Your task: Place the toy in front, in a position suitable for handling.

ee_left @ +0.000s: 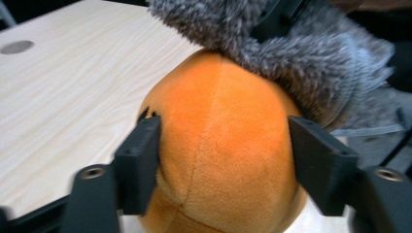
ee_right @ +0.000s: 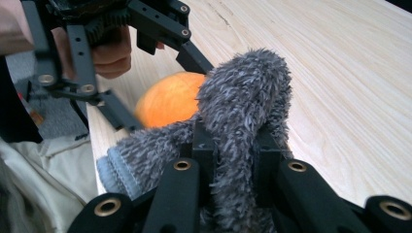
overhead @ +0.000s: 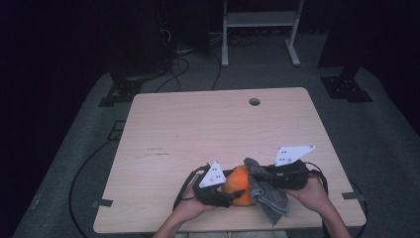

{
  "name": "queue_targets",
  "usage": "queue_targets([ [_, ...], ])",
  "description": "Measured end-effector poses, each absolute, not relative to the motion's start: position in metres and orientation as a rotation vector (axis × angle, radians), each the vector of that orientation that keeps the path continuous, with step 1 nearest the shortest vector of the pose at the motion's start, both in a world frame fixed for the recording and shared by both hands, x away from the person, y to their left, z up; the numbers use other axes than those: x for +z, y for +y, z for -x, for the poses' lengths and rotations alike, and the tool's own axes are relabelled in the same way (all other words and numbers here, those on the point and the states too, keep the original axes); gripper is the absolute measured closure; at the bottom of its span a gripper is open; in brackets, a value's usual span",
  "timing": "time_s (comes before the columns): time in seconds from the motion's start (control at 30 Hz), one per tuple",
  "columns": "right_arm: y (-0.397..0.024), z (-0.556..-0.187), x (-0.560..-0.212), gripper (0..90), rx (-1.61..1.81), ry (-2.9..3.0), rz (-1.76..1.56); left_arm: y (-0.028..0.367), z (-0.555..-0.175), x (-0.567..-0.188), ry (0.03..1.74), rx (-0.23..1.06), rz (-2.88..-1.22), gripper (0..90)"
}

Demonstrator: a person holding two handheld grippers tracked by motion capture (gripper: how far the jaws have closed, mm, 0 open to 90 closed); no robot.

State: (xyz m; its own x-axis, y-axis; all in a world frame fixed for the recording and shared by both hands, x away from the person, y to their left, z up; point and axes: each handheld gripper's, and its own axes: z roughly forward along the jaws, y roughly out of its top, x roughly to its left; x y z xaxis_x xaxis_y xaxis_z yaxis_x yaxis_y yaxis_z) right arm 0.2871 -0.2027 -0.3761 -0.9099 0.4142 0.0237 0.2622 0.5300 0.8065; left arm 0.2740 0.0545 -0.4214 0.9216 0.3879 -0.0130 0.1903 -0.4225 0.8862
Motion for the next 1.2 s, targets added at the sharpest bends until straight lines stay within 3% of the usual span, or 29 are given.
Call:
queue_targets([
  [0.07, -0.198, -0.285, -0.376, 76.5, 1.346, 2.589, -0.579, 0.050, -0.278, -0.419, 0.471, 0.212, -2.017, 18.2],
  [0.1, -0.193, -0.282, -0.376, 76.3, 1.369, 2.590, -0.552, 0.048, -0.278, -0.419, 0.477, 0.222, -2.023, 17.5],
  [0.23, -0.179, -0.277, -0.376, 76.4, 1.318, 2.598, -0.476, 0.056, -0.278, -0.422, 0.452, 0.273, -2.050, 29.0],
  [0.37, -0.197, -0.285, -0.378, 76.5, 1.298, 2.579, -0.573, 0.066, -0.282, -0.423, 0.470, 0.235, -2.047, 30.7],
  [0.47, -0.201, -0.286, -0.381, 76.4, 1.307, 2.558, -0.612, 0.058, -0.285, -0.420, 0.497, 0.208, -2.024, 18.0],
  [0.53, -0.194, -0.283, -0.380, 76.2, 1.335, 2.548, -0.573, 0.054, -0.284, -0.418, 0.491, 0.235, -2.031, 16.5],
  [0.7, -0.189, -0.278, -0.381, 76.2, 1.318, 2.551, -0.515, 0.065, -0.285, -0.421, 0.470, 0.247, -2.051, 30.0],
  [0.8, -0.198, -0.284, -0.386, 76.2, 1.300, 2.558, -0.571, 0.071, -0.287, -0.422, 0.472, 0.220, -2.042, 29.9],
  [0.87, -0.200, -0.285, -0.388, 76.2, 1.309, 2.554, -0.595, 0.070, -0.288, -0.420, 0.478, 0.207, -2.012, 21.5],
  [0.93, -0.195, -0.283, -0.386, 75.9, 1.318, 2.533, -0.597, 0.067, -0.287, -0.416, 0.470, 0.226, -1.980, 18.6],
  [1.1, -0.177, -0.276, -0.385, 75.8, 1.297, 2.544, -0.489, 0.071, -0.285, -0.422, 0.427, 0.255, -2.027, 32.0],
  [1.2, -0.187, -0.280, -0.390, 75.8, 1.308, 2.552, -0.540, 0.079, -0.287, -0.424, 0.426, 0.221, -2.033, 33.6],
])
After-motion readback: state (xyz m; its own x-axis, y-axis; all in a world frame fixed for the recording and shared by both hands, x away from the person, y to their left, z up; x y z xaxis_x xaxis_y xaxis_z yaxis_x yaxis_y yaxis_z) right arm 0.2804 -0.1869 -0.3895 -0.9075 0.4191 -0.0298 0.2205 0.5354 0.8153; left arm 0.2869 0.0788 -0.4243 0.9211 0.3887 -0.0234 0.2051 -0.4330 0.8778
